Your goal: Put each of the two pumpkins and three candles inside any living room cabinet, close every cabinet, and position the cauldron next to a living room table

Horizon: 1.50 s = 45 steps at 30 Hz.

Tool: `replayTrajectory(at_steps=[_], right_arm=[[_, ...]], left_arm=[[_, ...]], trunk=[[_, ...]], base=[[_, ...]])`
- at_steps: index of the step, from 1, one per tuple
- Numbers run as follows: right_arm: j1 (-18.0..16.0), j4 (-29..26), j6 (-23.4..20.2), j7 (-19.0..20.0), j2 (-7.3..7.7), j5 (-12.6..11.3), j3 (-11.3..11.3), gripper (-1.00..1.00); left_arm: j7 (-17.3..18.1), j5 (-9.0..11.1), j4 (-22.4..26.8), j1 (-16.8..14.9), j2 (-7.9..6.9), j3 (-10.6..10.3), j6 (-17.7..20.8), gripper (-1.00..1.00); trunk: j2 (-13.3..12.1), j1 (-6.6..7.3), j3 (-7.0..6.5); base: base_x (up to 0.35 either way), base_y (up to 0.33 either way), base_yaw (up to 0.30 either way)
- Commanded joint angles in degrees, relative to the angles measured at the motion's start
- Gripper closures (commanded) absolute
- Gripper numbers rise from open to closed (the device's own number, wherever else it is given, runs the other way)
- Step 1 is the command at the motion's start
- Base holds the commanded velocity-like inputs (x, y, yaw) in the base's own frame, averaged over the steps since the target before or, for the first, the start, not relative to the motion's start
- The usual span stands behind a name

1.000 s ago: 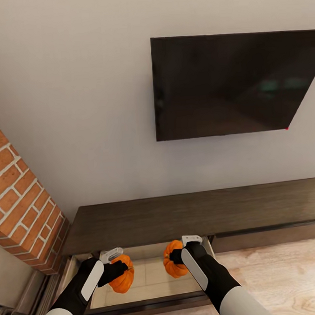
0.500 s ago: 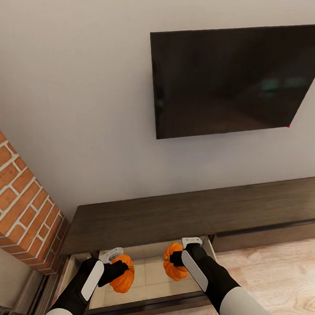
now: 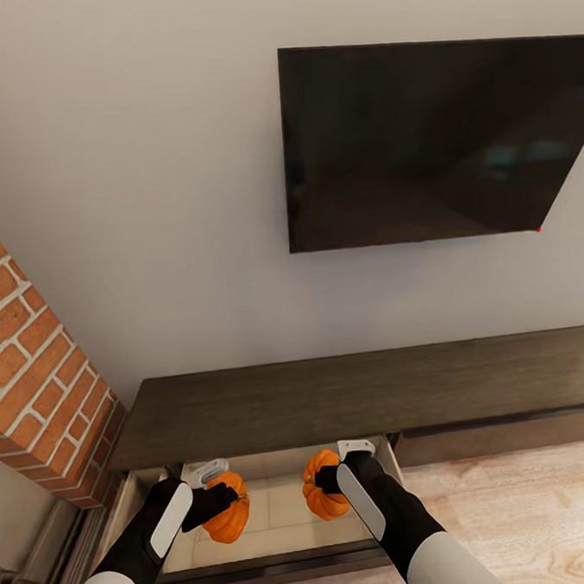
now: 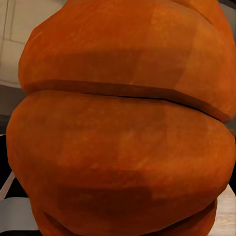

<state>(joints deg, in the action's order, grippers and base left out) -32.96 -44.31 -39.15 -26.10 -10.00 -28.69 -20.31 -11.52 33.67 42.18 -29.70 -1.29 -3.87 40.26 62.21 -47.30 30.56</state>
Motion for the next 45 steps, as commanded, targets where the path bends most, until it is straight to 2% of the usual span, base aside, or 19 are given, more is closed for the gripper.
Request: replayTrajectory(at_steps=[1, 18, 40, 45], right_arm=[[-0.02, 0.00, 0.05, 0.04, 0.00, -0.05, 0.01, 1.00], [-0.01, 0.01, 0.21, 0.05, 0.00, 0.11, 0.01, 1.00], [0.00, 0.01, 0.07, 0.03, 0.00, 0.15, 0.01, 1.00], [0.00, 0.01, 0.04, 0.00, 0.00, 0.20, 0.01, 1.00]], left_arm=[[0.02, 0.03, 0.00, 0.00, -0.01, 0.00, 0.00, 1.00], [0.39, 0.08, 0.00, 0.00, 0.01, 0.00, 0.00, 1.00], [0.44, 0.35, 0.05, 0.00, -0.03, 0.00, 0.00, 1.00], [0.44, 0.42, 0.01, 0.00, -0.03, 0.01, 0.00, 1.00]], trunk=[[0.42, -0.23, 0.18], [7.24, -3.96, 3.24], [7.24, -3.96, 3.24], [9.24, -5.06, 4.13]], base=[[0.000, 0.000, 0.000], [0.000, 0.000, 0.000], [0.052, 0.000, 0.000], [0.002, 0.000, 0.000]])
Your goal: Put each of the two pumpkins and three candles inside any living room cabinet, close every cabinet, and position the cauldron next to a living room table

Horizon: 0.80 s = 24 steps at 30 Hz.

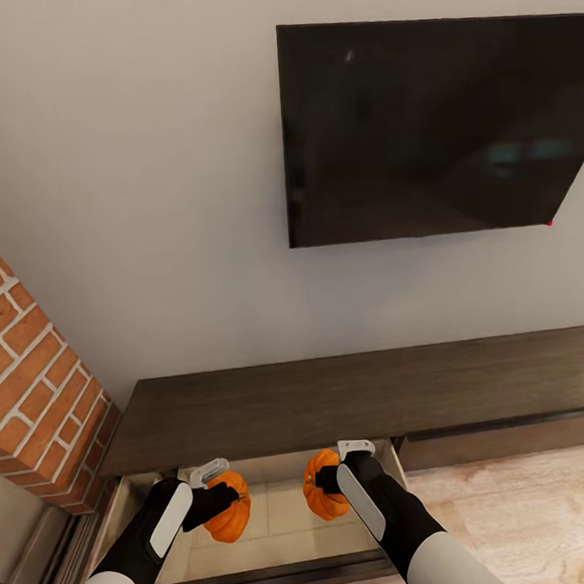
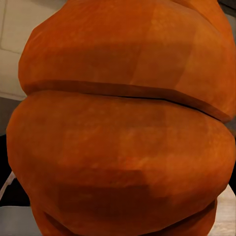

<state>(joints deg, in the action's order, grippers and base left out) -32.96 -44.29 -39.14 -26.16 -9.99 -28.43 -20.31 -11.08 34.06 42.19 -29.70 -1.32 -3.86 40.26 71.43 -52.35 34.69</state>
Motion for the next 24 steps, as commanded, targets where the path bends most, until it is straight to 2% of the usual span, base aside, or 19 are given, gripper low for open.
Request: replayTrajectory(at_steps=[1, 20, 24], right_arm=[[0.00, 0.00, 0.07, 0.06, 0.00, -0.08, 0.00, 1.00], [0.00, 0.00, 0.29, 0.05, 0.00, -0.31, 0.00, 1.00], [0.00, 0.00, 0.30, 0.05, 0.00, -0.31, 0.00, 1.00]], left_arm=[[0.00, 0.03, 0.00, 0.00, 0.00, 0.00, -0.01, 1.00], [-0.07, -0.37, -0.04, 0.00, 0.04, -0.01, -0.24, 1.00], [-0.08, -0.30, -0.08, 0.00, 0.08, -0.01, -1.58, 1.00]], trunk=[[0.42, -0.23, 0.18], [8.04, -4.40, 3.59], [9.64, -5.28, 4.31]], base=[[0.000, 0.000, 0.000], [0.000, 0.000, 0.000], [0.000, 0.000, 0.000]])
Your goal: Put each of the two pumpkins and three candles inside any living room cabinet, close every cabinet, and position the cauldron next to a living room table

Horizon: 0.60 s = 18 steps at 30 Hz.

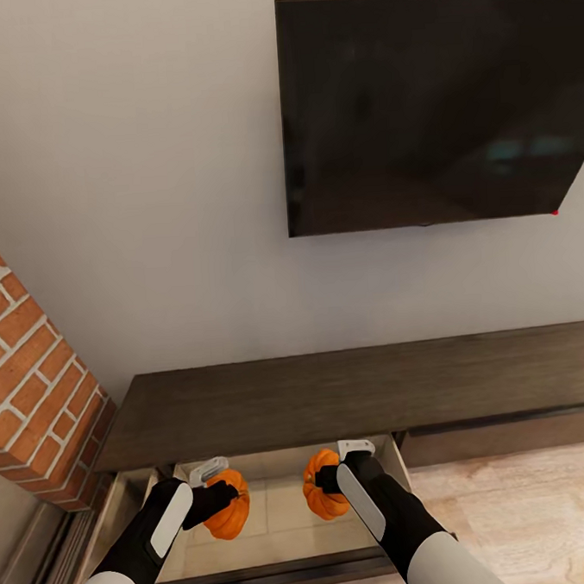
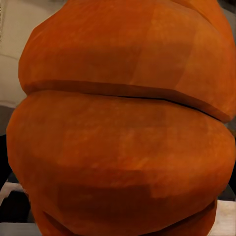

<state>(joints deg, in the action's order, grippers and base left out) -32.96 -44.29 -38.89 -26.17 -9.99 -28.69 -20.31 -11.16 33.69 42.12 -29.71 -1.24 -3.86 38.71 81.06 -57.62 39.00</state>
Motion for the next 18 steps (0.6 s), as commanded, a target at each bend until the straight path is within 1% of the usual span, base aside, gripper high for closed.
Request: replayTrajectory(at_steps=[1, 6, 18], right_arm=[[0.00, 0.00, 0.04, 0.06, 0.00, -0.05, 0.00, 1.00], [0.00, 0.00, 0.02, 0.06, 0.00, -0.05, 0.00, 1.00], [0.00, -0.23, -0.05, 0.41, 0.00, -0.08, 0.00, 1.00]], left_arm=[[0.00, 0.09, -0.06, 0.00, 0.00, -0.01, -0.50, 1.00], [0.07, 0.11, -0.19, 0.00, 0.01, -0.01, -1.26, 1.00], [0.25, 0.23, -0.28, 0.00, -0.08, -0.01, -1.35, 1.00]], trunk=[[0.42, -0.23, 0.18], [2.42, -1.32, 1.08], [7.23, -3.96, 3.23]], base=[[0.000, 0.000, 0.000], [0.000, 0.000, 0.000], [0.000, 0.000, 0.009]])
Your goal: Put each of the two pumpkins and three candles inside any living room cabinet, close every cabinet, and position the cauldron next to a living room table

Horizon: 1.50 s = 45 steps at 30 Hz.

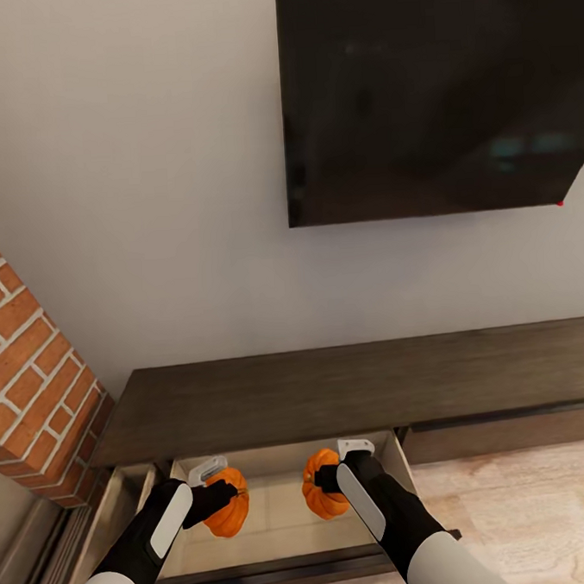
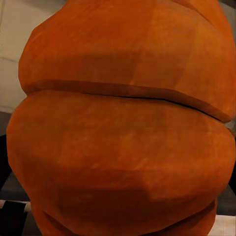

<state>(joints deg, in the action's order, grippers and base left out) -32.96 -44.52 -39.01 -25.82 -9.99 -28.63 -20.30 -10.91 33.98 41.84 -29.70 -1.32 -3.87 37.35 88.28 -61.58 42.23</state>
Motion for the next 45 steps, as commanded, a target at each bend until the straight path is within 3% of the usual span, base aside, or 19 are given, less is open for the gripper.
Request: replayTrajectory(at_steps=[1, 11, 45], right_arm=[[0.00, -0.02, 0.09, 0.07, -0.01, -0.16, 0.00, 1.00], [0.00, -0.04, 1.68, 0.07, -0.01, -0.20, -0.08, 1.00], [0.00, 0.10, 1.42, 0.16, -0.01, -0.20, -0.09, 1.00]], left_arm=[[0.01, -0.06, 0.00, -0.01, 0.02, 0.00, 0.00, 1.00], [0.09, 0.12, 0.00, -0.01, 0.00, 0.00, -0.08, 1.00], [0.10, -0.23, -0.97, -0.01, 0.06, -0.01, -1.48, 1.00]], trunk=[[0.42, -0.23, 0.17], [4.43, -2.42, 1.85], [18.06, -9.89, 7.47]], base=[[0.000, 0.000, 0.156], [0.000, 0.000, 0.128], [0.000, 0.000, -0.018]])
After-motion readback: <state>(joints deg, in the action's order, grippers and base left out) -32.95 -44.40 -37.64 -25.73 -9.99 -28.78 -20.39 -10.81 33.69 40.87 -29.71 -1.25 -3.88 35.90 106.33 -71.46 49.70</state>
